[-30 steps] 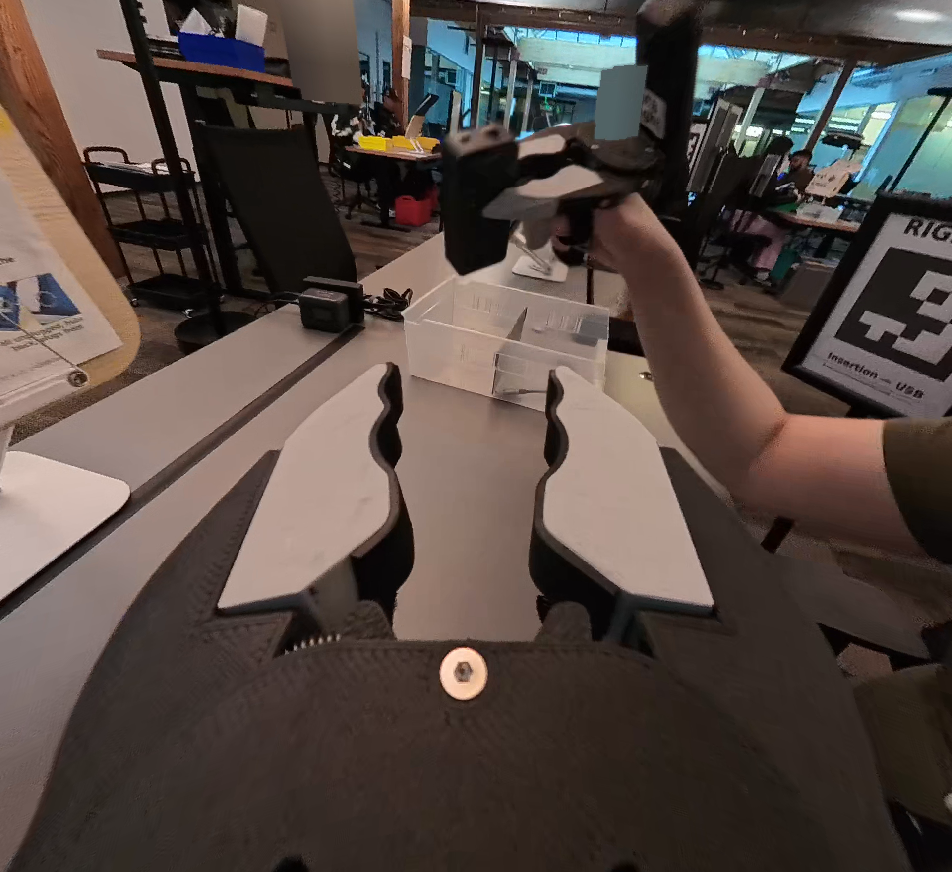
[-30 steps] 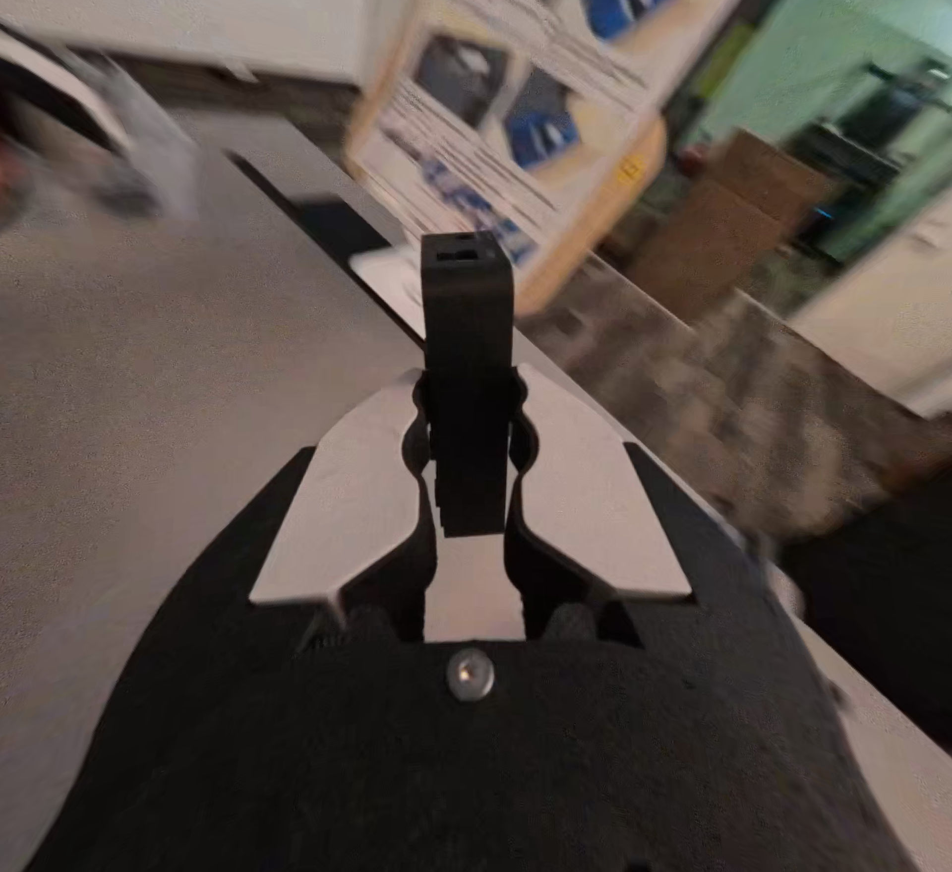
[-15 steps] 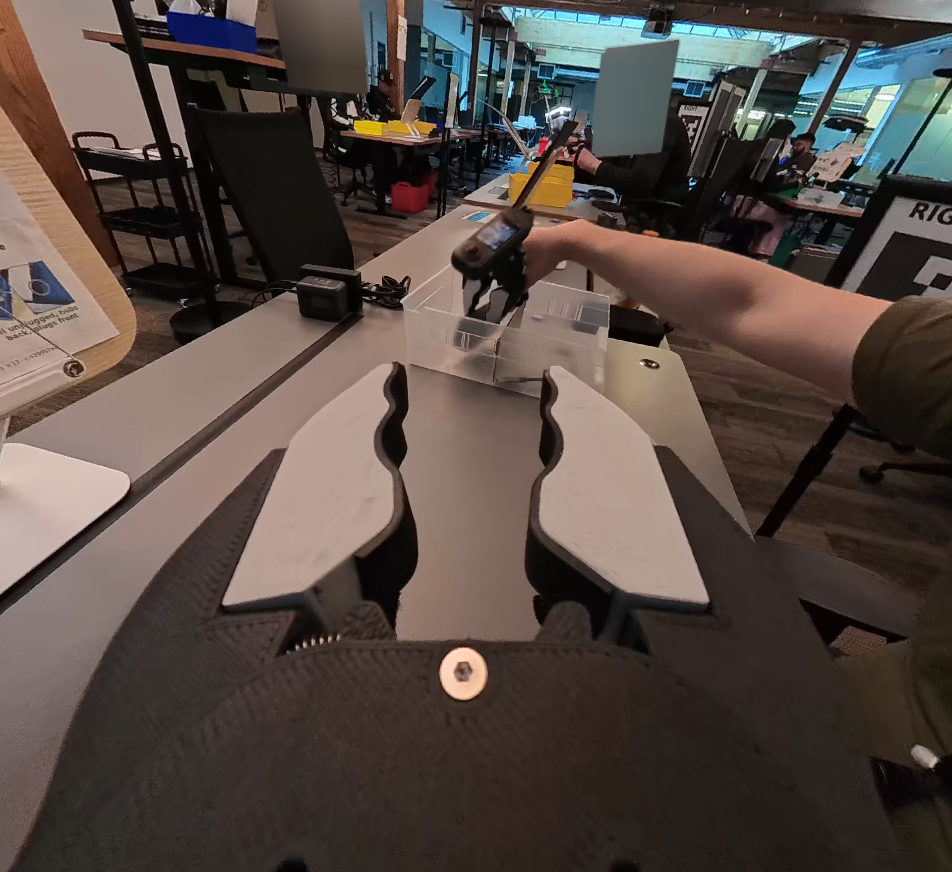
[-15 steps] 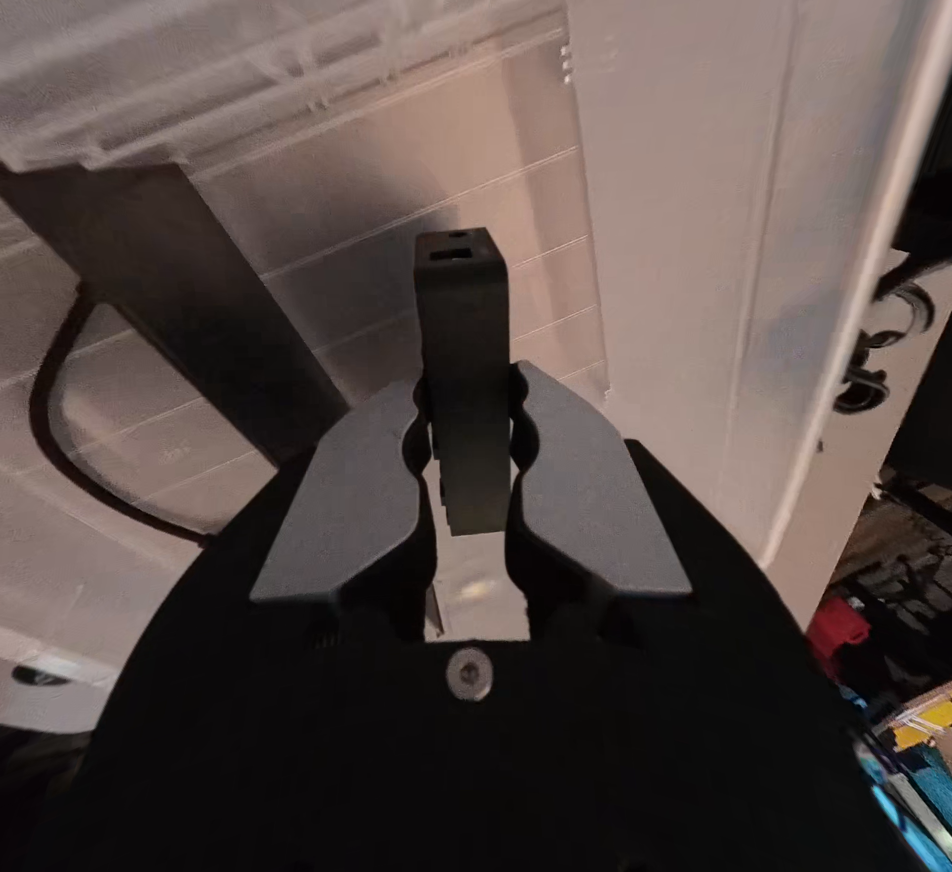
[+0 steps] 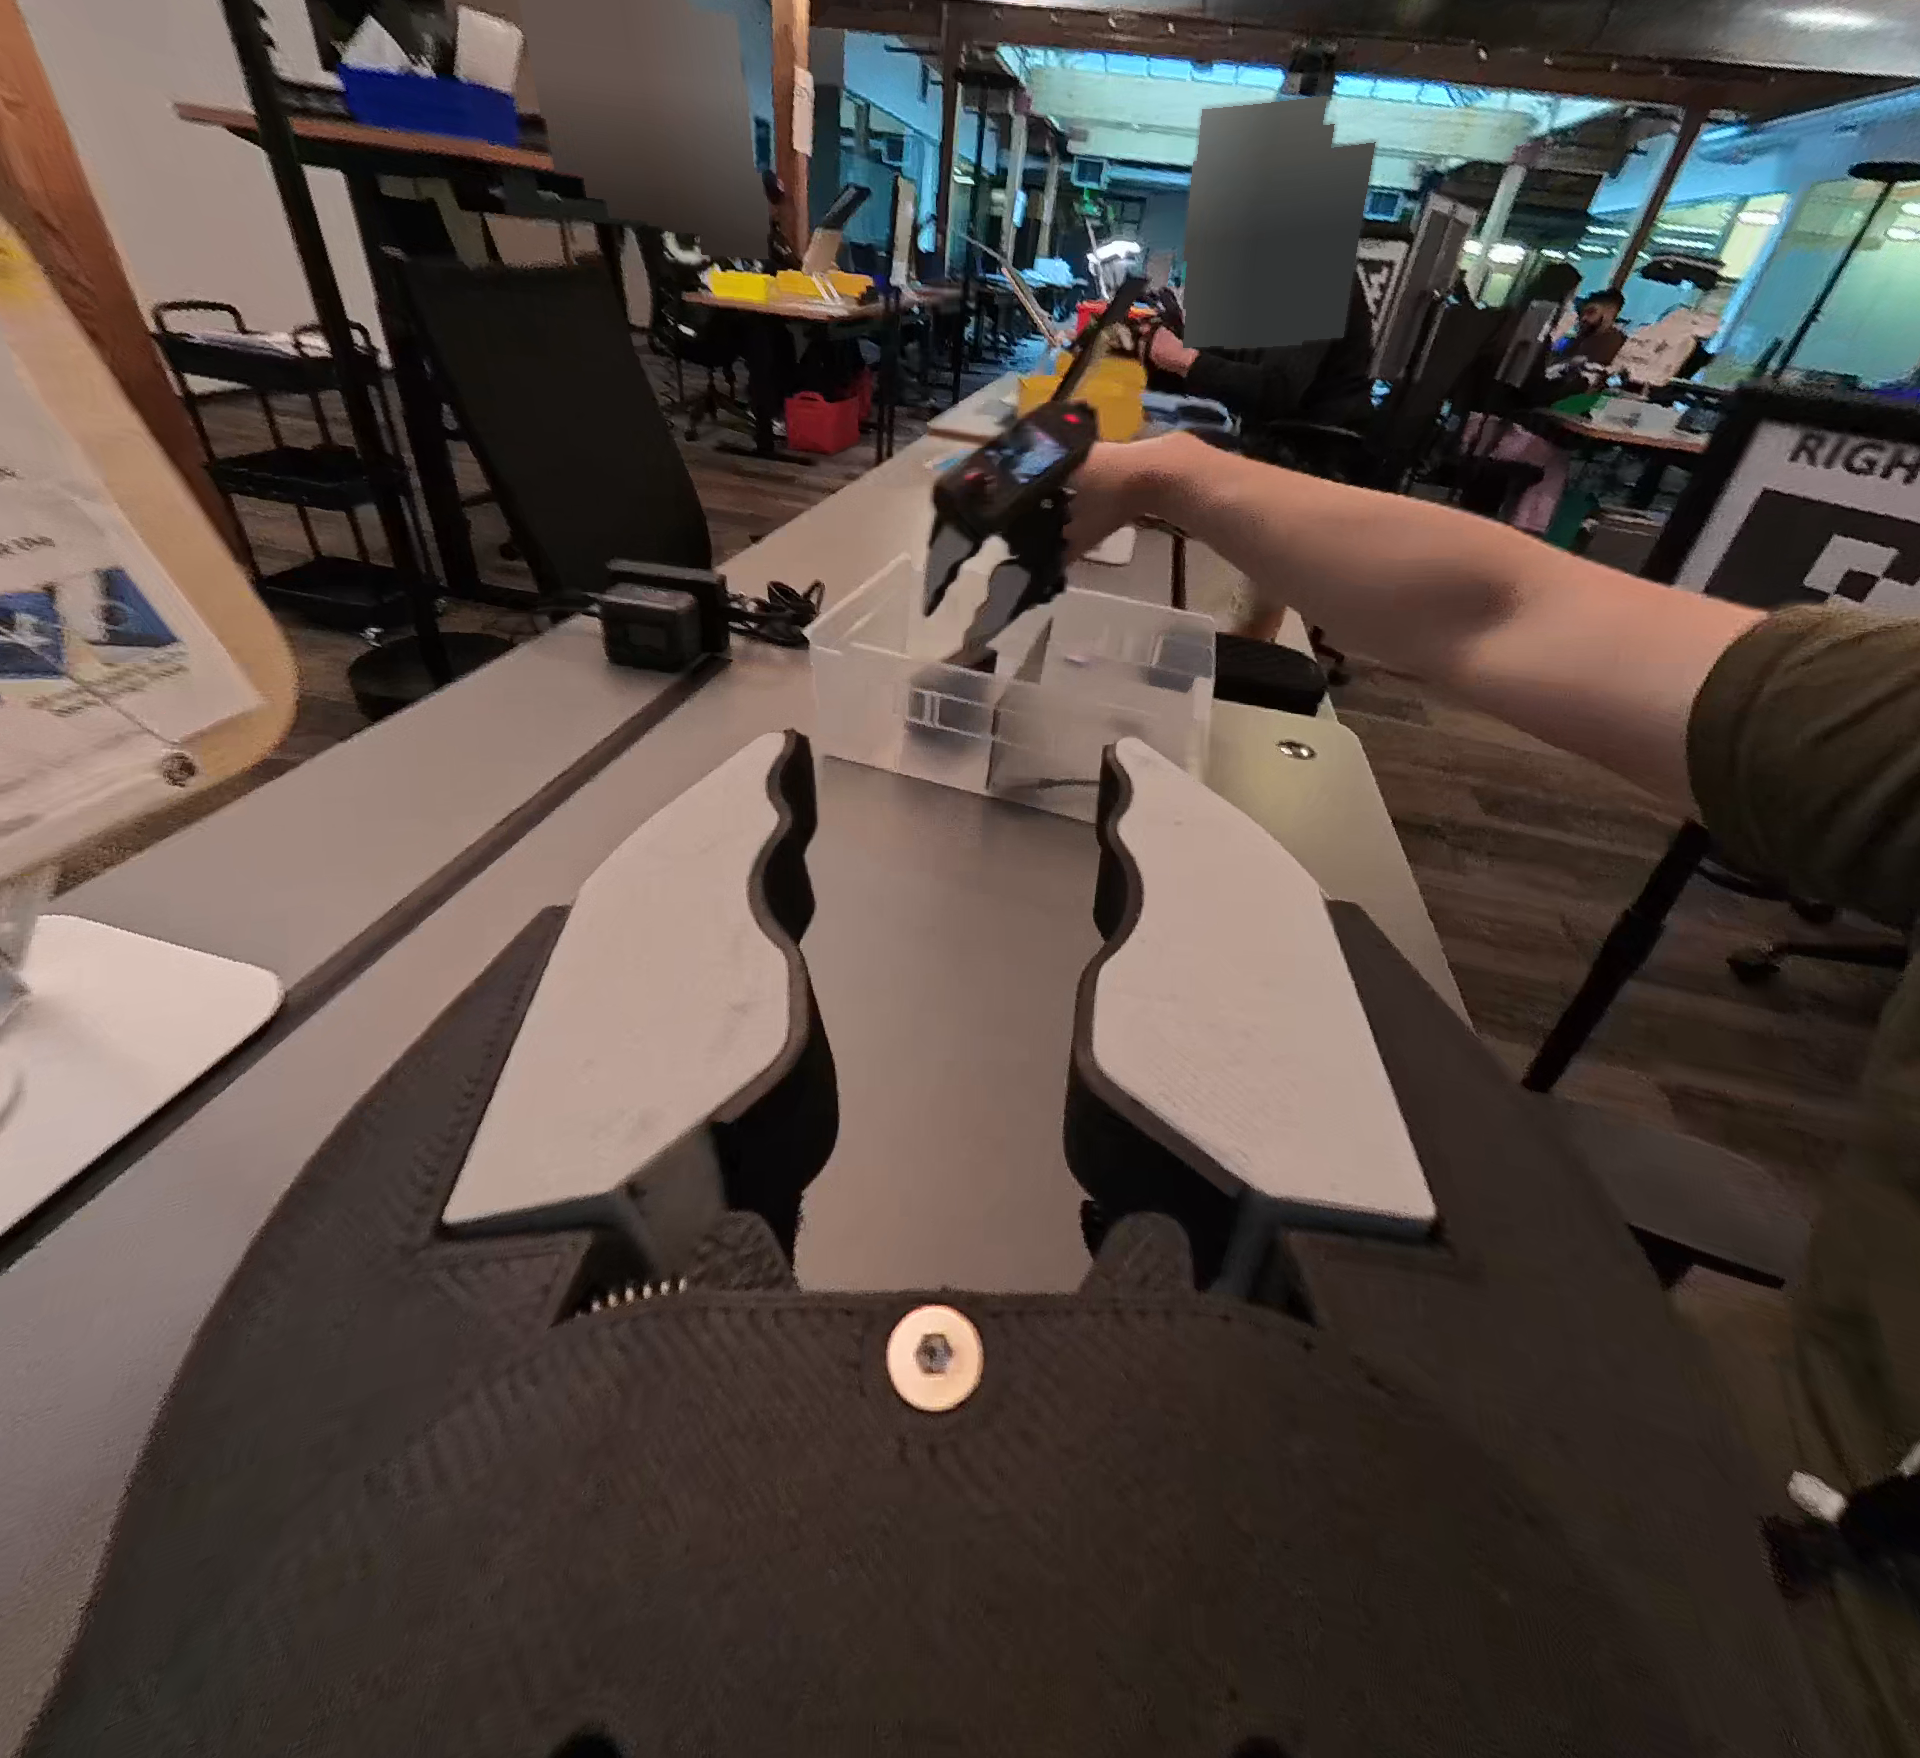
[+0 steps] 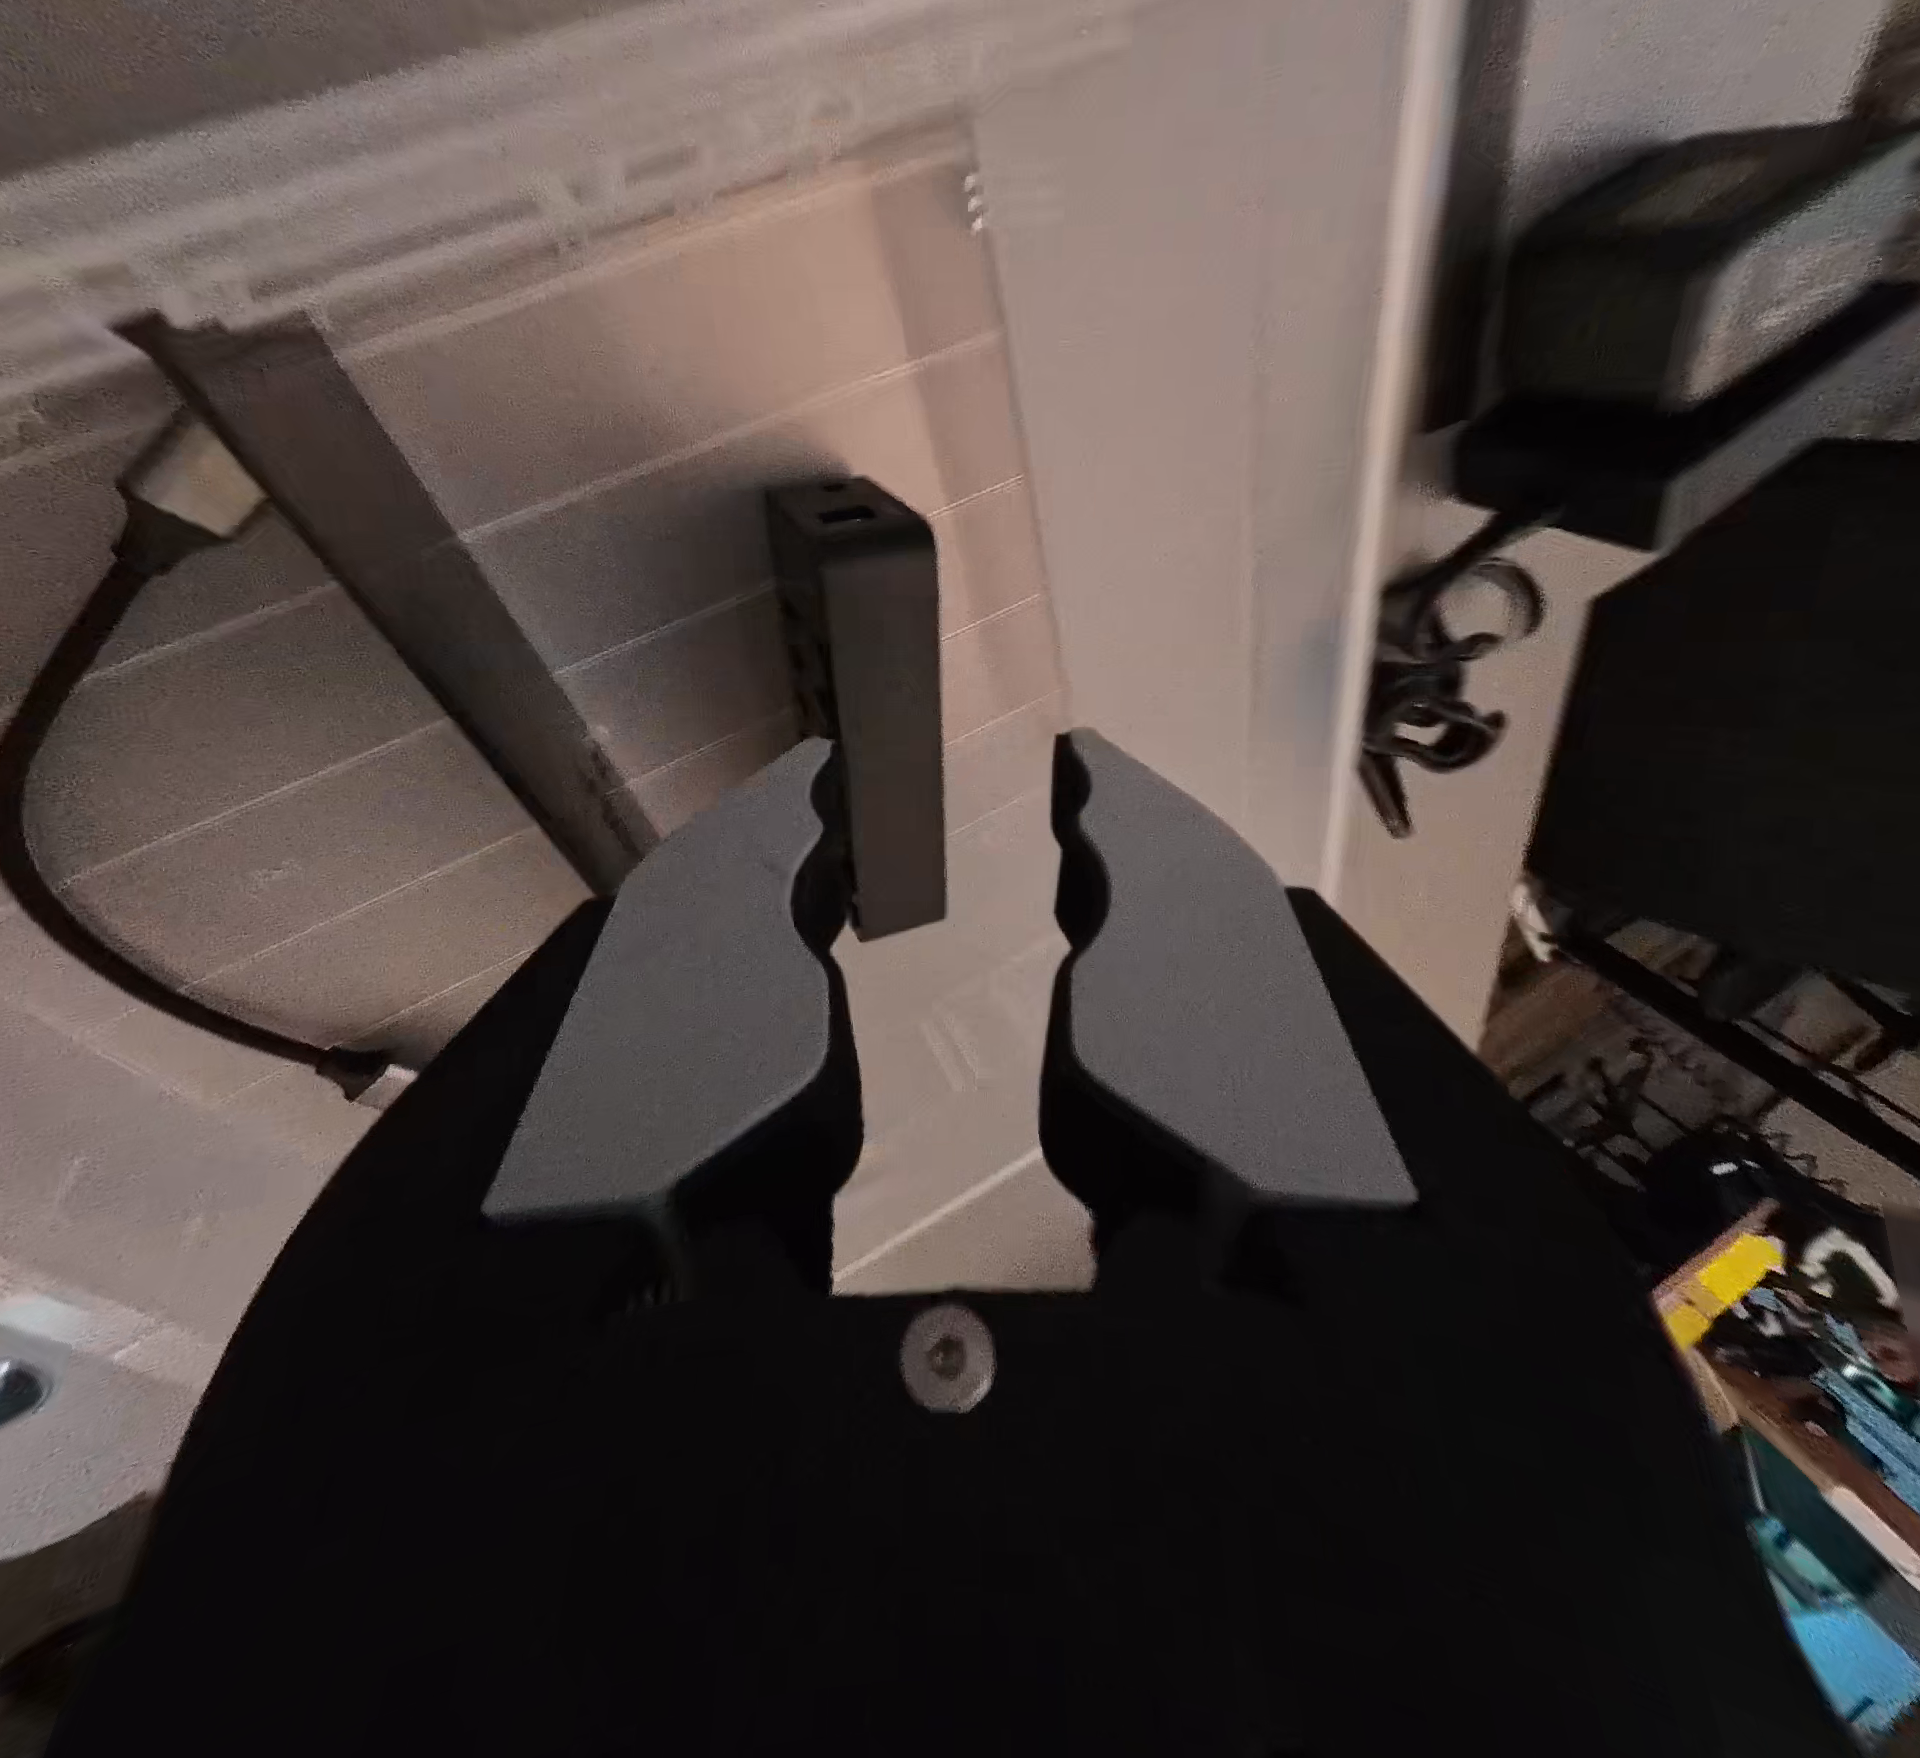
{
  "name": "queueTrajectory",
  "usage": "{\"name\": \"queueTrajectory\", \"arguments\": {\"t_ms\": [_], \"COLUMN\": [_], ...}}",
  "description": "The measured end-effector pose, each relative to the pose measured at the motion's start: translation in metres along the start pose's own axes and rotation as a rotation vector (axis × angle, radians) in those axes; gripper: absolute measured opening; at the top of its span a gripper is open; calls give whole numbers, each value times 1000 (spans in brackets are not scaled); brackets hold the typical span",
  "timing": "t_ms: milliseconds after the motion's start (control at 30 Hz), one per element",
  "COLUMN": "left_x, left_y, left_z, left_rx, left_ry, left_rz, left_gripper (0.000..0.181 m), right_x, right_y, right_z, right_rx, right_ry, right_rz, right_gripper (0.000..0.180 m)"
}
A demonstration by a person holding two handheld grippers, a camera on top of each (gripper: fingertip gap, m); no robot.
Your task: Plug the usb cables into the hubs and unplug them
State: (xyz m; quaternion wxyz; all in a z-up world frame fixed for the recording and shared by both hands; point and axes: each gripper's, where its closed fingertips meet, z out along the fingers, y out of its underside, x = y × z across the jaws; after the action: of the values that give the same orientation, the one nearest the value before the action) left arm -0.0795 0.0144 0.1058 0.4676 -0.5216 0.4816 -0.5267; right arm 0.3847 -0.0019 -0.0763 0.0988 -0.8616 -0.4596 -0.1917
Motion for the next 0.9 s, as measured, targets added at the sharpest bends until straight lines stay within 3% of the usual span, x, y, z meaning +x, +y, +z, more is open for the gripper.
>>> {"name": "queueTrajectory", "arguments": {"t_ms": [133,267,333,467,567,700,767,900], "left_x": [-21,-58,-67,-77,-99,-149,-160,-194], "left_y": [-23,-24,-22,-21,-9,40,73,117], "left_z": [-38,-115,-166,-251,-272,-283,-291,-310], "left_rx": [49,-101,-138,-89,-270,-771,-1009,-1378], "left_ry": [-187,-553,-695,-900,-868,-664,-544,-402], "left_rz": [36,107,65,3,106,180,134,249], "left_gripper": [50,51,50,44,37,34,32,32], "right_x": [33,25,-4,-51,-57,-62,-59,-58], "right_y": [-51,-120,-164,-253,-303,-350,-365,-372], "right_z": [-98,-213,-245,-265,-269,-259,-250,-230], "right_rx": [263,619,813,1093,1166,1227,1195,1114], "right_ry": [378,735,734,483,392,290,267,275], "right_rz": [83,222,247,283,253,215,199,124], "right_gripper": [38,44,43,45,46,45,45,46]}}
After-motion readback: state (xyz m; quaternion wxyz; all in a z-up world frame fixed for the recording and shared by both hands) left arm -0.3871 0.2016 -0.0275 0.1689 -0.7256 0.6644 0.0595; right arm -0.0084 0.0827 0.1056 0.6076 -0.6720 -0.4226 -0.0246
